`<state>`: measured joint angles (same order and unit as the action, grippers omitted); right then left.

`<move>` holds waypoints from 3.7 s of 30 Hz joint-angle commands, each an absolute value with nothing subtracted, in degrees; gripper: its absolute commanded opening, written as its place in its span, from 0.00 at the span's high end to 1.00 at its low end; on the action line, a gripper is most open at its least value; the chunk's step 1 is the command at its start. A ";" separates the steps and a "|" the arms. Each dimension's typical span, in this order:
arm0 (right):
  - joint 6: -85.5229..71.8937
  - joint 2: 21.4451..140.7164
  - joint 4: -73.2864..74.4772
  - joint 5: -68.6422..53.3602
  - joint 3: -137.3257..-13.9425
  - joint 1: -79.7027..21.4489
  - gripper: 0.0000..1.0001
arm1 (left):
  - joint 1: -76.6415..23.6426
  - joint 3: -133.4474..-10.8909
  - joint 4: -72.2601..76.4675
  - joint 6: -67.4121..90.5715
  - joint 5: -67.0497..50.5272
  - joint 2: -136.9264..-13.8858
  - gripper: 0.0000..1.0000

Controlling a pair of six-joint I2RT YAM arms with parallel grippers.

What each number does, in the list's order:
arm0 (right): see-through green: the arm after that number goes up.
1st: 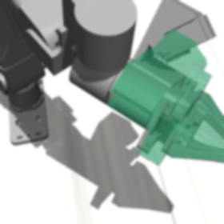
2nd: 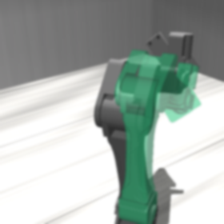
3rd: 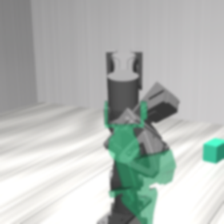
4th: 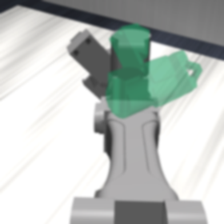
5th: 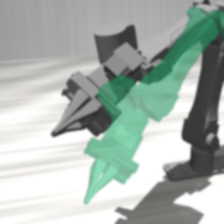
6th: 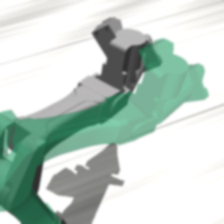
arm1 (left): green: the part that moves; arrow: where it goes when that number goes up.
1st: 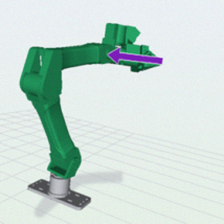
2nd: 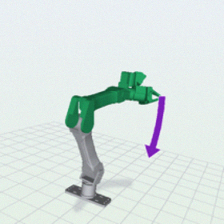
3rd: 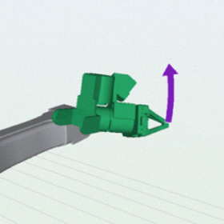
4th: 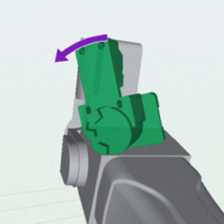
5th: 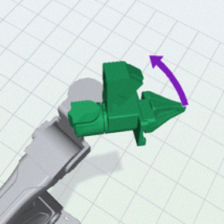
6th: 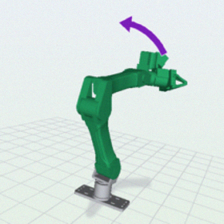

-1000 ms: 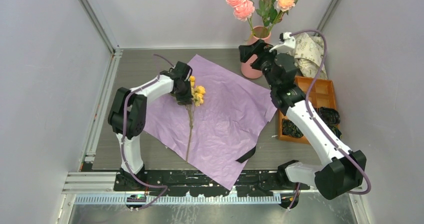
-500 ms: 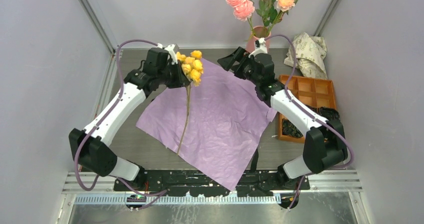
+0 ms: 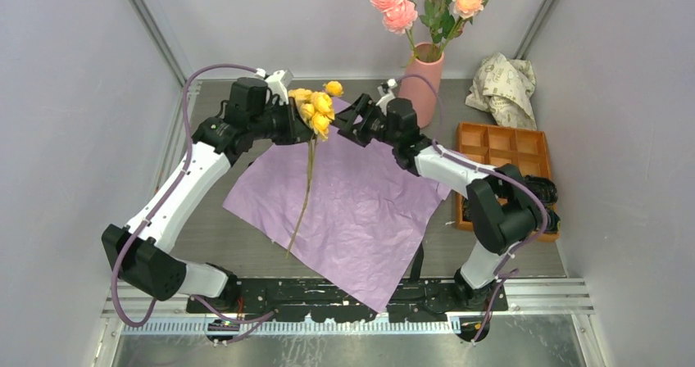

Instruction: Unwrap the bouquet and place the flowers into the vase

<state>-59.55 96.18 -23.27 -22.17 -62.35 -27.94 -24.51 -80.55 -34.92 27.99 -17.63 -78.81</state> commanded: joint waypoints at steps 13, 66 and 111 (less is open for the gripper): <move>-68.68 101.62 -36.86 -28.75 -64.86 -32.42 0.36 | -24.26 -79.61 -30.53 26.61 -20.27 -75.83 1.00; -50.27 91.99 -13.13 -29.08 -73.99 -35.17 0.99 | -24.26 -81.38 -39.29 22.83 -12.59 -64.53 0.66; 18.29 70.91 -23.84 30.51 -96.32 -35.24 0.99 | -24.26 -75.07 -38.40 25.49 -9.26 -64.07 0.47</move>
